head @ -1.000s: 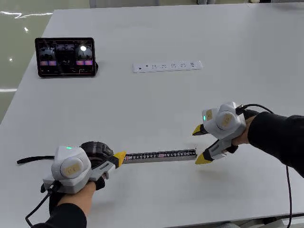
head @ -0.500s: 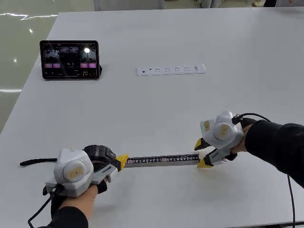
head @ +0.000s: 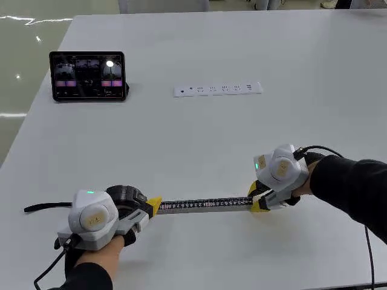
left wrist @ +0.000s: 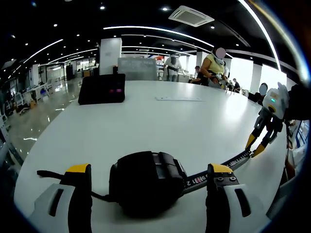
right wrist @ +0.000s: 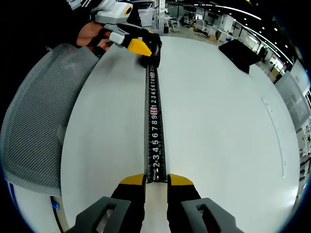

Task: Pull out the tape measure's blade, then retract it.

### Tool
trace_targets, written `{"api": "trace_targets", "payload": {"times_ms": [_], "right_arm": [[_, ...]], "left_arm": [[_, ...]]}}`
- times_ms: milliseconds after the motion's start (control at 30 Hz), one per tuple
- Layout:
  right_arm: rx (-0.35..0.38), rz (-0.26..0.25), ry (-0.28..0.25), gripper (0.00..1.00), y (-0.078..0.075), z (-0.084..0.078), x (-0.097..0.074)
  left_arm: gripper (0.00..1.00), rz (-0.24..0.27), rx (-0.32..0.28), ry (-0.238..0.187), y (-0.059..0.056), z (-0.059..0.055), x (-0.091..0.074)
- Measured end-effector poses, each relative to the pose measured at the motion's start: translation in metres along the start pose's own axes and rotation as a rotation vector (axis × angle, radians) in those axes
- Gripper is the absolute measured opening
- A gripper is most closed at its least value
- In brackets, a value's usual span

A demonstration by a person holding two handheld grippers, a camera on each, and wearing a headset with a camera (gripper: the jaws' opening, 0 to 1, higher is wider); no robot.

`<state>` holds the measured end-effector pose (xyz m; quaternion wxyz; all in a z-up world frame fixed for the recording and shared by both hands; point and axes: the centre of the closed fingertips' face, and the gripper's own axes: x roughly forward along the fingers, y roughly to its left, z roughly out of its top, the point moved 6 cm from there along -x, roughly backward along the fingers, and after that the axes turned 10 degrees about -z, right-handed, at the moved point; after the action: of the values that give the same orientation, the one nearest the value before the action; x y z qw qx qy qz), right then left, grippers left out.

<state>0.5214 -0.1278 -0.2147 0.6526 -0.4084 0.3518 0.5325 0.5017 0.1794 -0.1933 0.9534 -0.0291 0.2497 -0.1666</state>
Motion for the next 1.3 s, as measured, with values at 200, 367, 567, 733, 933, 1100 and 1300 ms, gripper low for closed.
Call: {"api": "trace_targets", "payload": {"times_ms": [200, 367, 567, 733, 933, 1100, 1300], "right_arm": [[-0.017, 0.0, 0.011, 0.12, -0.001, 0.001, 0.001], [-0.044, 0.0, 0.06, 0.12, 0.0, 0.004, 0.002], [-0.011, -0.009, 0.106, 0.11, -0.001, 0.006, 0.003], [-0.008, -0.017, 0.128, 0.12, 0.0, 0.007, 0.003], [0.025, -0.011, 0.141, 0.11, -0.003, 0.007, 0.005], [0.049, -0.012, 0.125, 0.1, -0.004, 0.006, 0.005], [0.077, -0.02, 0.122, 0.09, -0.003, 0.006, 0.005]], "left_arm": [[0.94, 0.004, -0.009, 0.004, 0.001, -0.002, 0.001], [0.9, 0.019, -0.024, 0.017, 0.002, -0.005, 0.001], [0.82, 0.03, -0.035, 0.022, 0.001, -0.007, 0.003], [0.74, 0.031, -0.055, 0.03, 0.0, -0.009, 0.007], [0.71, 0.059, -0.079, 0.039, 0.003, -0.009, 0.01], [0.68, 0.061, -0.089, 0.036, 0.004, -0.009, 0.009], [0.66, 0.053, -0.083, 0.068, 0.005, -0.009, 0.009]]}}
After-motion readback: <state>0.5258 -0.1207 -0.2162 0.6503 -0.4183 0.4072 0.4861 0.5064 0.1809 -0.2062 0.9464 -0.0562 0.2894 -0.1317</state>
